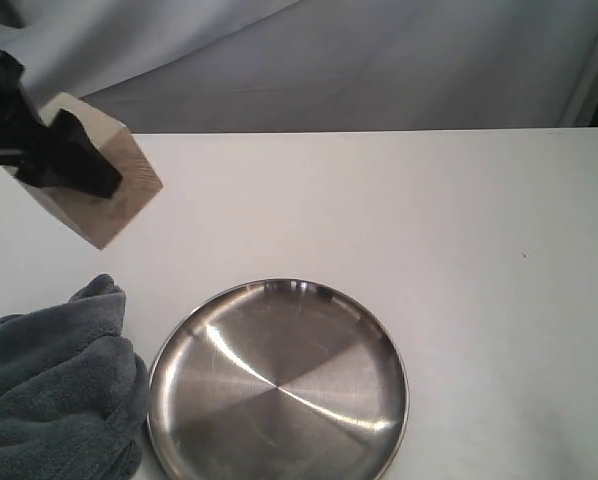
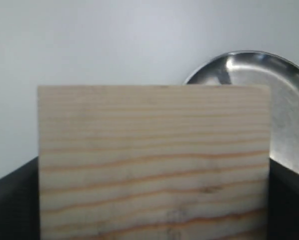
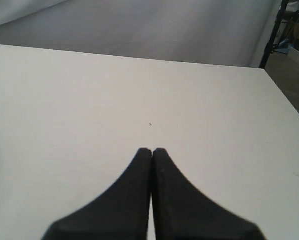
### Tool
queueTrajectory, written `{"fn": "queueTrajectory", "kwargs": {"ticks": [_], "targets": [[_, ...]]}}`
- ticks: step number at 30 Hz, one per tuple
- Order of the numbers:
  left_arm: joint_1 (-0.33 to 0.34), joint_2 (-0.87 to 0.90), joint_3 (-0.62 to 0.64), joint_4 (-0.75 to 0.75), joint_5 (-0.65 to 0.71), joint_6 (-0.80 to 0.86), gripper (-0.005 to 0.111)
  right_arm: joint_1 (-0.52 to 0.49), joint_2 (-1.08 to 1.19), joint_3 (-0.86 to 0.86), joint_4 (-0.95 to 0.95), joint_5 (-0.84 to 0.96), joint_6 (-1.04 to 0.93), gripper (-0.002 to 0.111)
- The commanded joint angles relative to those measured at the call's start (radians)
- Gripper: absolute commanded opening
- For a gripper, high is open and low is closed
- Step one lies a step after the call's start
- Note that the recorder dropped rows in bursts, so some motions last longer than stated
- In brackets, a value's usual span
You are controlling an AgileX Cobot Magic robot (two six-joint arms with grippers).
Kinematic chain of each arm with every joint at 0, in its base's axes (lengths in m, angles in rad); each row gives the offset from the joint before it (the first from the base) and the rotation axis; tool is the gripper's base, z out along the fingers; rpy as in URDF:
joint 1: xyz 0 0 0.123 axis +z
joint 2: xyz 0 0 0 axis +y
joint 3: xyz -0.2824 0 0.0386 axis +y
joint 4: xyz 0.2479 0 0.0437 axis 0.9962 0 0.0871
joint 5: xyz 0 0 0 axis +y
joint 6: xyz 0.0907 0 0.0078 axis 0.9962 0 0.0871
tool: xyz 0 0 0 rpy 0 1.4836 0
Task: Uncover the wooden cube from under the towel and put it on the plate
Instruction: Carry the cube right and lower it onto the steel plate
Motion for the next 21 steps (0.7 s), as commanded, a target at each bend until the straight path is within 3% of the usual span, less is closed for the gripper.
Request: {"fn": "queueTrajectory", "kwargs": {"ticks": [1, 5, 11, 14, 21], "targets": [[-0.183, -0.02, 0.06, -0.021, -0.036, 0.029, 0.0, -0.008, -0.006, 0.004, 0.005, -0.002, -0.004, 0.0], [-0.337, -0.018, 0.123, 0.007, -0.179, 0.024, 0.0, -0.008, -0.006, 0.004, 0.005, -0.002, -0.004, 0.0], [-0.49, 0.061, 0.183, 0.009, -0.37, 0.024, 0.0, -0.008, -0.006, 0.004, 0.005, -0.002, -0.004, 0.0], [-0.532, 0.158, 0.183, 0.009, -0.385, 0.006, 0.0, -0.008, -0.006, 0.004, 0.005, -0.002, -0.004, 0.0], [-0.532, 0.357, 0.183, 0.009, -0.398, 0.001, 0.0, -0.008, -0.006, 0.004, 0.005, -0.002, -0.004, 0.0]]}}
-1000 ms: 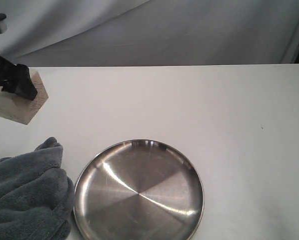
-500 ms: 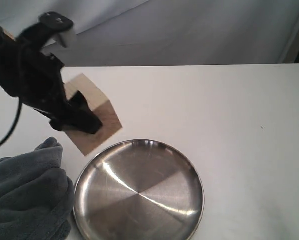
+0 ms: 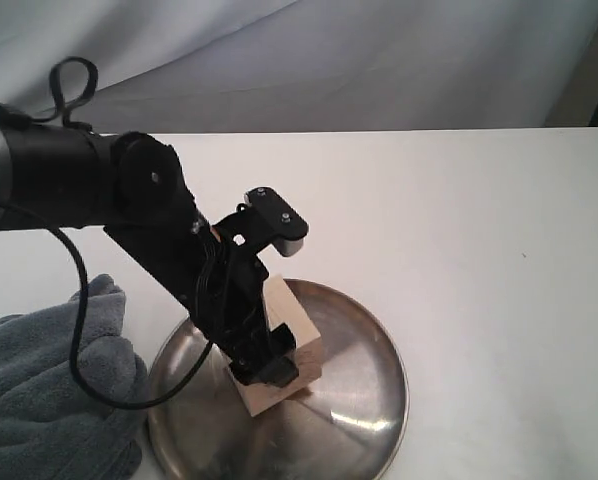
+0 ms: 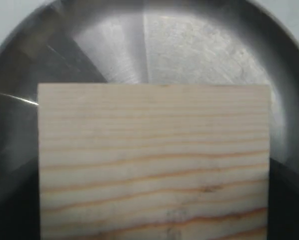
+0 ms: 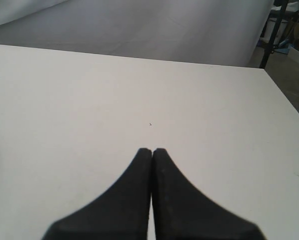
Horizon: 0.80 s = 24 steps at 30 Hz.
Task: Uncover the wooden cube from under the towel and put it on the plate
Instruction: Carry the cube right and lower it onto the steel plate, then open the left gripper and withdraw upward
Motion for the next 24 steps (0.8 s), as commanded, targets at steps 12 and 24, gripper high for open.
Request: {"fn": "queueTrajectory", "kwargs": {"ticks": [12, 24], "targets": [[-0.005, 0.053, -0.001, -0.009, 0.0, -0.001, 0.093, -0.008, -0.006, 0.004, 0.005, -0.002, -0.004, 0.0], [-0.005, 0.031, -0.041, 0.05, 0.165, -0.055, 0.104, -0.008, -0.006, 0.004, 0.005, -0.002, -0.004, 0.0]]}}
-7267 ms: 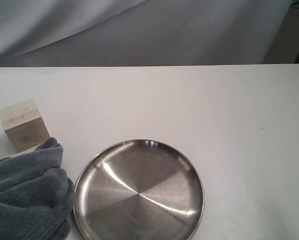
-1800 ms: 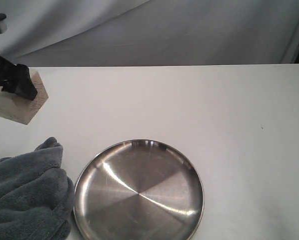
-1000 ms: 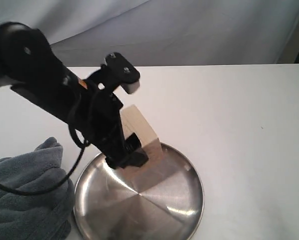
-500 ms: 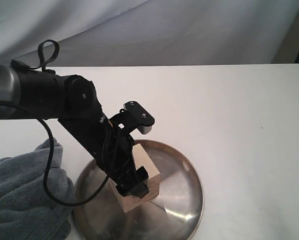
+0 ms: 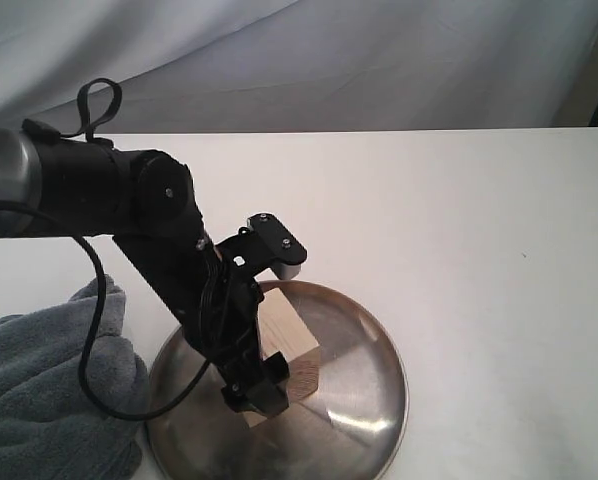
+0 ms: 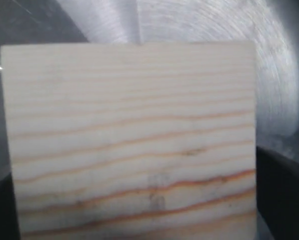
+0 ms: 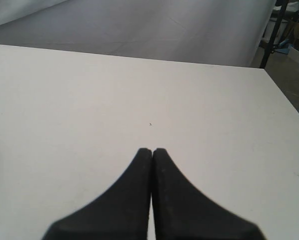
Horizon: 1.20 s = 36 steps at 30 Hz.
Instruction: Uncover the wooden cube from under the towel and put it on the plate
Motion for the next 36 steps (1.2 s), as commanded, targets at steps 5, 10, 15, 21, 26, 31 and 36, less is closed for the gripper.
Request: {"fn": "queueTrajectory", "kwargs": {"ticks": [5, 10, 15, 21, 26, 31, 36], "targets": [[-0.005, -0.109, -0.091, 0.05, 0.207, -0.152, 0.104, -0.008, -0.006, 0.004, 0.005, -0.002, -0.004, 0.0], [-0.005, -0.256, -0.11, 0.087, 0.199, -0.214, 0.104, -0.008, -0.006, 0.004, 0.005, -0.002, -0.004, 0.0], [-0.005, -0.447, -0.11, 0.102, 0.149, -0.335, 0.104, -0.008, -0.006, 0.004, 0.005, -0.002, -0.004, 0.0], [-0.005, -0.669, -0.085, 0.102, 0.155, -0.435, 0.104, -0.008, -0.006, 0.004, 0.005, -0.002, -0.004, 0.0], [-0.005, -0.879, -0.047, 0.111, 0.148, -0.5, 0.104, -0.008, -0.006, 0.004, 0.005, -0.002, -0.004, 0.0], [-0.005, -1.083, 0.001, 0.227, 0.133, -0.615, 0.104, -0.008, -0.006, 0.004, 0.005, -0.002, -0.004, 0.0], [-0.005, -1.268, 0.088, 0.406, 0.164, -0.761, 0.104, -0.008, -0.006, 0.004, 0.005, -0.002, -0.004, 0.0]]}}
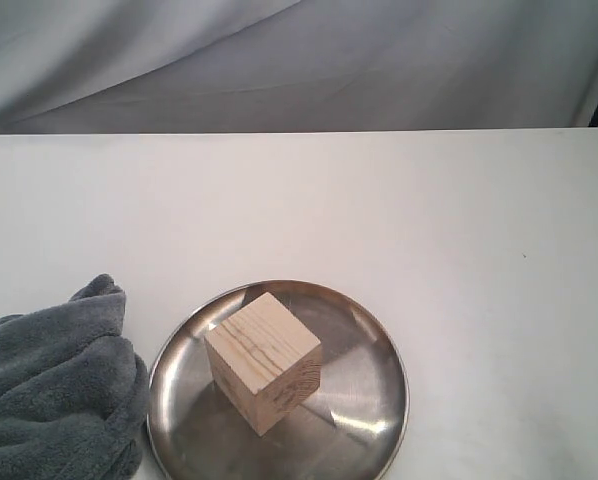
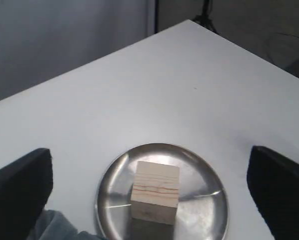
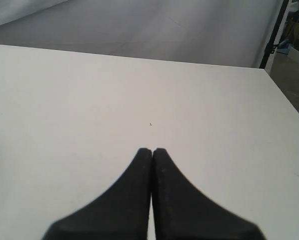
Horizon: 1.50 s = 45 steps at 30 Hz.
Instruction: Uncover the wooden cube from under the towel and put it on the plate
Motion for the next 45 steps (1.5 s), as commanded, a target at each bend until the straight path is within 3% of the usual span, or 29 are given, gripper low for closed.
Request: {"fn": "queueTrajectory", "kwargs": {"ticks": [1, 12, 15, 18, 24, 25, 35, 45], "targets": [[-0.005, -0.149, 0.078, 0.139, 0.022, -0.115, 0.104, -0.008, -0.006, 0.004, 0.005, -0.002, -0.004, 0.0], [-0.005, -0.425, 0.159, 0.163, 0.023, -0.156, 0.104, -0.008, -0.006, 0.004, 0.005, -0.002, -0.004, 0.0], [-0.005, -0.474, 0.159, 0.186, 0.029, -0.18, 0.097, -0.008, -0.006, 0.004, 0.005, -0.002, -0.004, 0.0], [-0.005, -0.505, 0.159, 0.225, 0.07, -0.194, 0.076, -0.008, -0.006, 0.004, 0.005, -0.002, -0.004, 0.0], [-0.005, -0.556, 0.159, 0.294, 0.206, -0.226, 0.007, -0.008, -0.006, 0.004, 0.005, -0.002, -0.004, 0.0], [-0.005, -0.57, 0.159, 0.294, 0.214, -0.221, 0.0, -0.008, -0.006, 0.004, 0.005, -0.002, -0.004, 0.0], [-0.005, -0.745, 0.159, 0.338, 0.169, -0.221, 0.0, -0.008, -0.006, 0.004, 0.005, -0.002, -0.004, 0.0], [-0.005, -0.752, 0.155, 0.344, 0.198, -0.231, 0.0, -0.008, -0.006, 0.004, 0.005, -0.002, -0.004, 0.0]]}}
